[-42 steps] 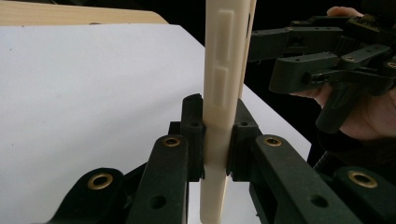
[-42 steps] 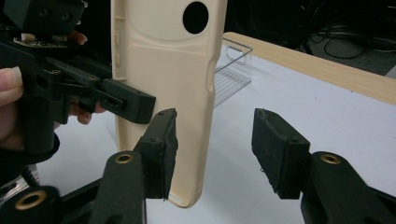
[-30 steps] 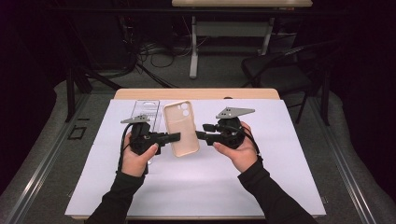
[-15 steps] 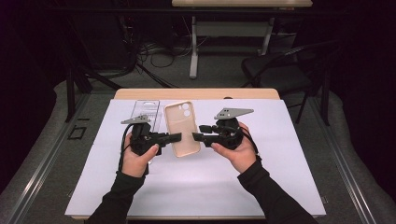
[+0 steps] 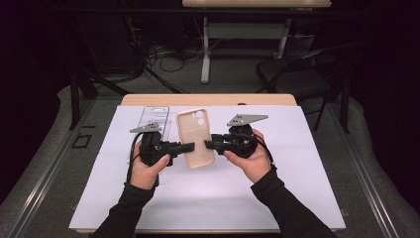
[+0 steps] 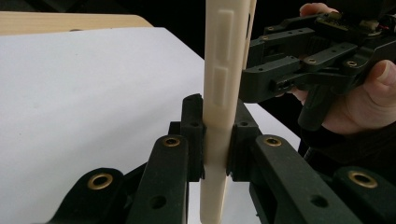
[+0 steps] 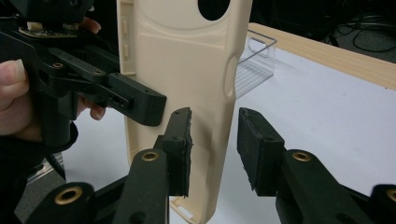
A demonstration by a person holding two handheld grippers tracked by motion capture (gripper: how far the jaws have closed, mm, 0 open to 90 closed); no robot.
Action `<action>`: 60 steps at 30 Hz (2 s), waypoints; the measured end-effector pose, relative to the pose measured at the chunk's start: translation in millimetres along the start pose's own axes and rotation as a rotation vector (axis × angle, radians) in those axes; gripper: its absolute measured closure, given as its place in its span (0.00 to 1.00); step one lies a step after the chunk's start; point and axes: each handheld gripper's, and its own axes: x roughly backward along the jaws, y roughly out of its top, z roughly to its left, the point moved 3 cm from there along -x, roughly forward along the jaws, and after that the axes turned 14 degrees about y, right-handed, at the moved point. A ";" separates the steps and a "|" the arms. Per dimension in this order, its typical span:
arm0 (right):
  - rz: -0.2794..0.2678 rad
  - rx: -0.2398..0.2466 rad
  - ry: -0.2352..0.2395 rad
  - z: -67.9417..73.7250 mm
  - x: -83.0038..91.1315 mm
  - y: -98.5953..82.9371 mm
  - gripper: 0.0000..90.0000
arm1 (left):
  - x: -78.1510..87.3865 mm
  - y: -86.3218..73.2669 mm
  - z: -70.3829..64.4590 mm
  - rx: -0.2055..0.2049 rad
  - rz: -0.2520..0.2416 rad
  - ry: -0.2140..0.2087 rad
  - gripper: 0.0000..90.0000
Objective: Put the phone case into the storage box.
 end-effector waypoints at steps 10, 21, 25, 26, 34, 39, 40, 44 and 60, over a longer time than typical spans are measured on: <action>0.018 -0.035 0.009 -2.5 0.6 -1.5 0.80 | -0.3 -0.2 -0.6 -0.003 0.002 -0.001 0.90; 0.029 -0.032 0.017 -3.8 0.1 -2.5 0.86 | -1.1 -0.4 -1.8 -0.009 0.004 -0.007 0.90; 0.025 -0.037 0.023 -4.7 -0.2 -3.2 0.87 | -0.9 -0.4 -1.2 -0.007 0.004 -0.006 0.90; 0.024 -0.038 0.025 -4.9 -0.1 -3.3 0.87 | -1.0 -0.4 -1.1 -0.007 0.004 -0.005 0.90; 0.026 -0.042 0.032 -6.4 1.1 -4.3 0.89 | -1.4 -0.6 -0.9 -0.013 0.005 -0.008 0.89; 0.022 -0.051 0.034 -7.0 1.2 -4.7 0.90 | -2.0 -0.9 -0.6 -0.010 0.006 -0.005 0.89; 0.021 -0.051 0.036 -7.1 1.3 -4.7 0.90 | -2.0 -0.9 -0.6 -0.011 0.006 -0.006 0.89; 0.021 -0.050 0.041 -8.0 1.3 -4.6 0.91 | -1.8 -0.9 -0.6 -0.012 0.006 -0.006 0.89; 0.007 -0.065 0.069 -11.5 1.8 -7.3 0.91 | -2.6 -1.2 -0.6 -0.014 0.012 -0.009 0.89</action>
